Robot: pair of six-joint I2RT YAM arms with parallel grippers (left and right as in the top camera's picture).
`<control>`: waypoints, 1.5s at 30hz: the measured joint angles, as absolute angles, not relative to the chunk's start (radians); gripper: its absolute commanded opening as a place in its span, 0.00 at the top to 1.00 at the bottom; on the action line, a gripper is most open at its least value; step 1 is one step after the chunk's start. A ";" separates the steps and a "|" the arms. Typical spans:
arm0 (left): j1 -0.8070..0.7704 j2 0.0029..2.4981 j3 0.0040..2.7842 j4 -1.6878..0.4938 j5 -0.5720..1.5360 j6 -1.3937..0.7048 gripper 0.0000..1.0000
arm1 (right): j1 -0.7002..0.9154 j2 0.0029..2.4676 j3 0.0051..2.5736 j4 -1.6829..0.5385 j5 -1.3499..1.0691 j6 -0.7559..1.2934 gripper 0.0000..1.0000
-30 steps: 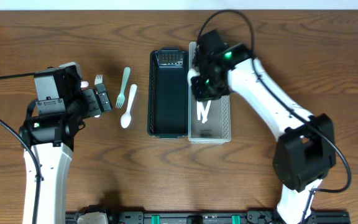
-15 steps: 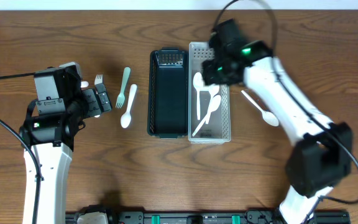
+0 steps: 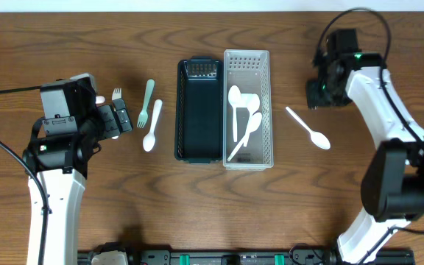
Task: Pack container
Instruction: 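Lift the spoon and place it into the white basket, then grasp the last white spoon on the right with the right gripper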
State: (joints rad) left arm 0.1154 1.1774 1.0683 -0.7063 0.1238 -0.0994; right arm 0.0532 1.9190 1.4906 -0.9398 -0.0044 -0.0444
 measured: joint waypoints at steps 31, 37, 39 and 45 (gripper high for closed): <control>0.115 1.177 1.068 -0.706 0.124 -0.099 0.02 | 0.079 2.104 1.457 -0.975 -0.075 -0.463 0.88; 0.115 1.177 1.068 -0.706 0.124 -0.099 0.02 | 0.077 2.104 1.458 -0.972 -0.073 -0.424 0.99; 0.115 1.177 1.068 -0.706 0.124 -0.099 0.02 | 0.077 2.104 1.460 -0.976 -0.073 -0.414 0.99; 0.115 1.177 1.068 -0.707 0.124 -0.099 0.02 | 0.077 2.108 1.537 -1.093 -0.071 -0.357 0.99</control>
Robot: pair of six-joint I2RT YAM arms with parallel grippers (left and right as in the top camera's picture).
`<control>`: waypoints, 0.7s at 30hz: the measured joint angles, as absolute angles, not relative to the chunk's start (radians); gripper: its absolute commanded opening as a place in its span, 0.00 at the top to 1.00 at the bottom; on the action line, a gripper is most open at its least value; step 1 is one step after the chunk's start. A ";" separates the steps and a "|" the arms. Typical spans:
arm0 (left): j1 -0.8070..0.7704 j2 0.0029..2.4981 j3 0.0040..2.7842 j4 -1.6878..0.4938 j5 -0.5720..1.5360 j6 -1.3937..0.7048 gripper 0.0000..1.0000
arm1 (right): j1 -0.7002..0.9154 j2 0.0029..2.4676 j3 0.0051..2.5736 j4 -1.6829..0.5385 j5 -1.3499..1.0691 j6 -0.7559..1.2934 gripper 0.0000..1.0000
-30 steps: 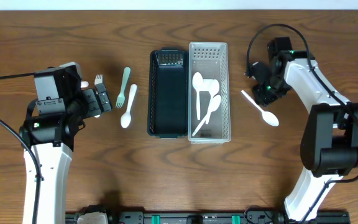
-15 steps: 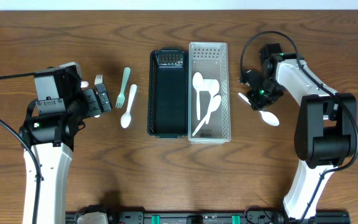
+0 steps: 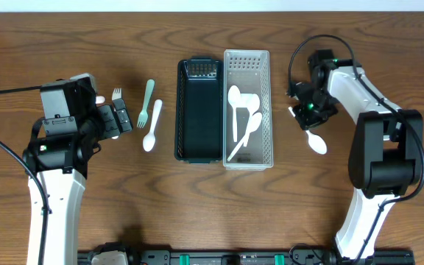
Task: Pack container
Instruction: 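Grasp the last white spoon on the right with the right gripper, then carry the spoon into the white basket and open the gripper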
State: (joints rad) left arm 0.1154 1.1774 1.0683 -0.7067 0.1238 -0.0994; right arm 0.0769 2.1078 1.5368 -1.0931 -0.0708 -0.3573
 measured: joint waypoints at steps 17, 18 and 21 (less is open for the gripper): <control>0.115 1.177 1.068 -0.706 0.124 -0.099 0.02 | 0.363 1.885 1.762 -1.062 -0.240 0.270 0.99; 0.115 1.177 1.068 -0.706 0.124 -0.099 0.02 | 0.396 1.886 1.733 -1.028 -0.223 0.339 0.99; 0.115 1.177 1.068 -0.706 0.124 -0.099 0.02 | 0.472 1.891 1.647 -0.936 -0.175 0.489 0.98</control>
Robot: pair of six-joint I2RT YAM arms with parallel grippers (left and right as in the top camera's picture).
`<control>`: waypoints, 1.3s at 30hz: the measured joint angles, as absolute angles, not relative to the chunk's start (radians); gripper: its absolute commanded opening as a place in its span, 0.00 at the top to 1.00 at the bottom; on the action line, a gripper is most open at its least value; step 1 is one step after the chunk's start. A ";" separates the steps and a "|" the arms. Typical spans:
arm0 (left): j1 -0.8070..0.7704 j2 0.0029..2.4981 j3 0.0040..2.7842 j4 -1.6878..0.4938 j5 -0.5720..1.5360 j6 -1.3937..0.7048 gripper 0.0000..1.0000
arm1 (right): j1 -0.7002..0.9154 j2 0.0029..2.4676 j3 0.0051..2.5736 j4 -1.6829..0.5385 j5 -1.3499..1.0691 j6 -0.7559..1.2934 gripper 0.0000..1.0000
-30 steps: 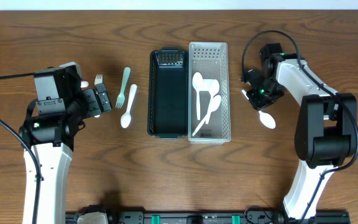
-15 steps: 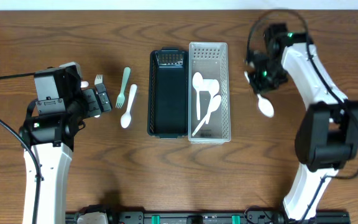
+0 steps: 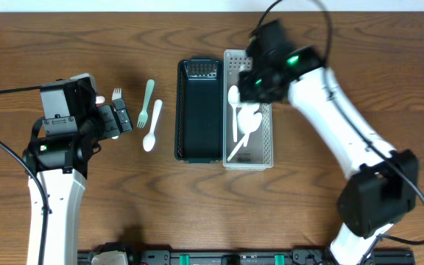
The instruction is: Pack container
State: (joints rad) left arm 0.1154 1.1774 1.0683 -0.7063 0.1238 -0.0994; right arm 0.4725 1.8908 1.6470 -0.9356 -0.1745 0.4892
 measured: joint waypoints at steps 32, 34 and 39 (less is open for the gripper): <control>0.115 1.177 1.068 -0.707 0.124 -0.099 0.02 | -0.101 1.676 1.606 -0.956 0.039 0.385 0.07; 0.115 1.177 1.068 -0.708 0.124 -0.099 0.02 | -0.169 1.690 1.606 -1.007 0.041 0.381 0.02; 0.115 1.177 1.068 -0.698 0.132 -0.100 0.02 | -0.263 1.713 1.605 -1.067 0.041 0.376 0.01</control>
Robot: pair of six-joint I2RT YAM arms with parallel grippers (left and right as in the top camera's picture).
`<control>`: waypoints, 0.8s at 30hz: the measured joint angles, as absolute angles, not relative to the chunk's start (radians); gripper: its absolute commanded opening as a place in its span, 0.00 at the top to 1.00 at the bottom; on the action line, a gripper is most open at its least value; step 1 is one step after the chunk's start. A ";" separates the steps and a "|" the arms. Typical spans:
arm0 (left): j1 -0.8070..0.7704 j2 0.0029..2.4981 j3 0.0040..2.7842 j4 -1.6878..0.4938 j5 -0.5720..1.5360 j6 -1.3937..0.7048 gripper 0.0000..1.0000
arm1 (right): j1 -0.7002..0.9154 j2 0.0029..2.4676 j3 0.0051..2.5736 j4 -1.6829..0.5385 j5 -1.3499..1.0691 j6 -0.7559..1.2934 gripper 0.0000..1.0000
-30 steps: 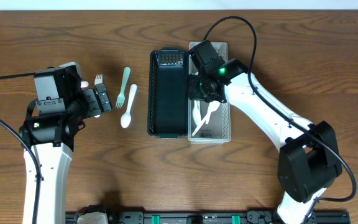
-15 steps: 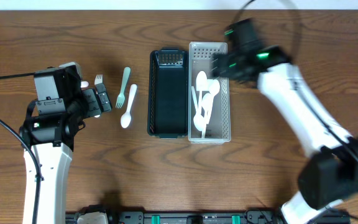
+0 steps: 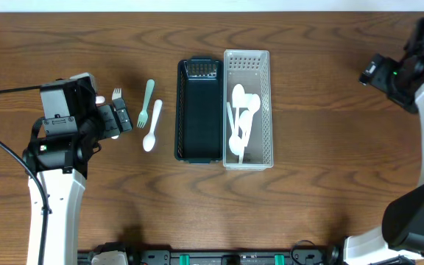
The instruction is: Pack container
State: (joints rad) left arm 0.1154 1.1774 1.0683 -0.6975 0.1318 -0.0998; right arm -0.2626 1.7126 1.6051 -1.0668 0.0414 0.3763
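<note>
A white slotted basket [image 3: 265, 147] stands at the table's middle and holds several white spoons [image 3: 238, 118]. A black tray [image 3: 199, 110] sits against its left side, with nothing in it. A pale green fork [image 3: 146, 103] and a white spoon [image 3: 151, 126] lie left of the tray. A small white fork [image 3: 115, 94] lies by my left gripper [image 3: 121, 118], which rests open just left of that cutlery. Raised at the far right edge, my right gripper [image 3: 369, 71] is well away from the basket, looks open and holds nothing.
Dark wood table [image 3: 308, 191] all round. The left arm's cable runs off the left edge. The right arm's column stands at the bottom right corner. A black rail runs along the front edge.
My right gripper was over the white basket with a spoon and is now back at the far right, holding nothing. One more spoon lies in the basket. The left arm has not moved.
A white spoon lay on the table right of the basket, with my right gripper beyond it. The gripper then stood on that spoon, then was over the basket with the table spot bare. Now the spoon lies in the basket and the arm is withdrawn.
</note>
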 measured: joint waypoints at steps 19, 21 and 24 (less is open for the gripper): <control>0.115 1.601 1.262 -0.828 0.112 -0.007 0.02 | -0.310 1.714 1.604 -1.090 0.038 0.376 0.01; 0.115 1.668 1.325 -0.829 0.096 0.035 0.04 | -0.310 1.714 1.604 -1.090 0.038 0.376 0.01; 0.115 1.737 1.381 -0.816 0.085 0.088 0.06 | -0.310 1.714 1.604 -1.090 0.038 0.376 0.01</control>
